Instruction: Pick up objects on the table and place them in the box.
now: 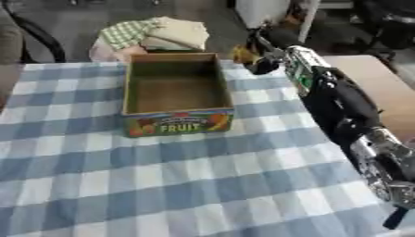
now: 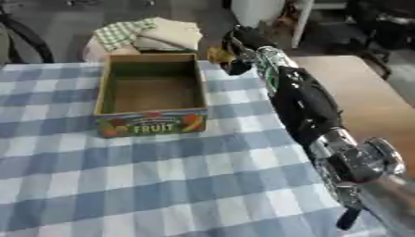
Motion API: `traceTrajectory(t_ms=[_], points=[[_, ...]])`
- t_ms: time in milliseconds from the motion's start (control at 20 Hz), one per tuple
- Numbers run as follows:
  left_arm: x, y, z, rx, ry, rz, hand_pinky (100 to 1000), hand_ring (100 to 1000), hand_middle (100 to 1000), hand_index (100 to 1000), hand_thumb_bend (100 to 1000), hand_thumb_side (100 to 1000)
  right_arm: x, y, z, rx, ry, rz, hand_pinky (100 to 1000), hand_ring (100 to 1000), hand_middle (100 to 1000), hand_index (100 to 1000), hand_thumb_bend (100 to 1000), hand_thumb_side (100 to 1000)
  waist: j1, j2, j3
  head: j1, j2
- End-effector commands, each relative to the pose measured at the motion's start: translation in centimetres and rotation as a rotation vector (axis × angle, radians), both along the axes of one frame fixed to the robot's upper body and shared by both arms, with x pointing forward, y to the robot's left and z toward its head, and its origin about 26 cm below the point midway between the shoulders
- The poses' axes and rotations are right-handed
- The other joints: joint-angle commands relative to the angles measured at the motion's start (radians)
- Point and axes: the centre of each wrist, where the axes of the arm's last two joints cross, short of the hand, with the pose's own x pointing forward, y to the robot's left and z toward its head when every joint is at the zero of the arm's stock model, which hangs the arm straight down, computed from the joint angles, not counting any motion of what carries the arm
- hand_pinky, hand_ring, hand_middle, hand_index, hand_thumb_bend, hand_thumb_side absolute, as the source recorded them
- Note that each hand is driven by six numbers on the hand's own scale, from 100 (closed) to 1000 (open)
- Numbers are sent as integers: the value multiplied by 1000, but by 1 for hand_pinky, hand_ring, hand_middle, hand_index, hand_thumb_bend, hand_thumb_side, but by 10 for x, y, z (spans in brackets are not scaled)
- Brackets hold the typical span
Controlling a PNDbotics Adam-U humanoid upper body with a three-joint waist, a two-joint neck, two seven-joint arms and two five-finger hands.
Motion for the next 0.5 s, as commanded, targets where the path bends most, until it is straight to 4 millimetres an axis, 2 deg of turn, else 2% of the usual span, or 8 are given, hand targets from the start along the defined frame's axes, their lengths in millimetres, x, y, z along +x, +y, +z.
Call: traceTrajectory(t_ms=[50,100,250,300,350,400,450,500], points=[[0,1,6,6,-16,-10,752,558,496,633,527,161,5,17,25,-17,-54,64,666,526,238,326,166,100,6,-22,5,-10,4],[0,0,6,5,-15,-12,752,558,495,633,529,159,6,24,25,-21,-53,82,667,527,239,327,187,100,7,-23,7,-12,5],[0,-1,6,4,-13,-17,752,557,495,633,529,162,10,41,23,-39,-44,124,668,528,242,330,172,100,8,-23,14,-19,7],[0,-1,5,4,-13,-19,752,557,495,633,528,161,11,46,21,-44,-38,135,669,529,244,332,216,100,9,-23,16,-21,7],[0,-2,5,3,-13,-21,752,557,495,633,528,162,11,51,18,-51,-29,145,670,531,246,333,186,100,9,-23,19,-24,8],[0,-2,5,2,-13,-23,752,557,495,633,529,162,12,54,15,-58,-21,153,671,533,248,337,286,100,10,-23,22,-25,7],[1,-3,6,2,-13,-25,752,557,495,633,529,162,13,58,11,-65,-7,160,671,533,251,339,192,100,11,-22,25,-27,7],[1,-3,6,1,-13,-27,752,557,495,633,530,162,14,62,6,-73,6,165,672,536,257,344,200,100,12,-21,28,-29,7]])
